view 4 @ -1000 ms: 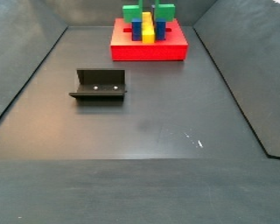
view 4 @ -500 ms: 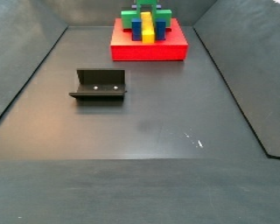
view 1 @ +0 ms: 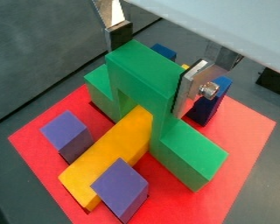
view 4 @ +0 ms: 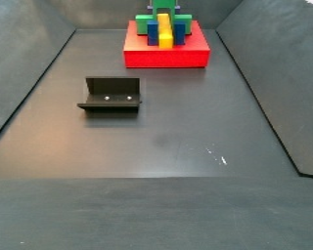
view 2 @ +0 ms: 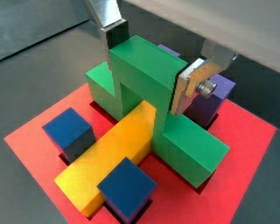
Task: Pick up the green object. Move up. Place the green object on the fixture. Regrasp the green object. Move to above the board. Insert the green object.
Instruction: Insert the green object.
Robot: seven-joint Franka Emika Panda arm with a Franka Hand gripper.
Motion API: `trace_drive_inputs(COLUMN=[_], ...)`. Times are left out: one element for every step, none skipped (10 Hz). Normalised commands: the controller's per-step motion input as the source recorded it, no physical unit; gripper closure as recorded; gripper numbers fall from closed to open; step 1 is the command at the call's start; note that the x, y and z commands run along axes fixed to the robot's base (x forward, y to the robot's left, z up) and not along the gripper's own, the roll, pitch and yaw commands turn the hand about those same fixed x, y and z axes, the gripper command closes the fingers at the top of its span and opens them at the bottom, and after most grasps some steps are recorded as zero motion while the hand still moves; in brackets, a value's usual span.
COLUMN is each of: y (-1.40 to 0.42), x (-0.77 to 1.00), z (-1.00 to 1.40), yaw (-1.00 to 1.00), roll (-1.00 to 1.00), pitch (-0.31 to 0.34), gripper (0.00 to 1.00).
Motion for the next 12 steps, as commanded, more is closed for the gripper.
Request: trace_drive_inputs(y=[0.1,0.2,0.17,0.03,0.0,-0.06,-0.1,-0.07,-0.02,-0.01,0.0,0.0], x=[-0.02,-0.01,0.0,0.0,-0.05,-0.08,-0.04,-0.05,-0.05,-0.06,-0.01,0.0], z=[0.0,-0.04,-0.05,-0.06,-0.09,-0.1,-0.03,-0.03,-0.02,-0.03,-0.13,-0.33], yaw=[0.0,0.01,0.13,0.14,0.09,0.07,0.06,0.04,0.03,0.02,0.01,0.0], roll=[0.0,-0.01,-0.02,0.0,0.0,0.0,0.0,0.0,0.0,0.0,0.01,0.0], pitch=[0.0,0.0,0.0,0.0,-0.004,-0.01,0.0,0.0,0.0,0.0,-0.003,-0.066], gripper=[1.0,1.0,1.0,1.0,1.0,1.0,1.0,1.0,1.0,1.0,1.0,1.0])
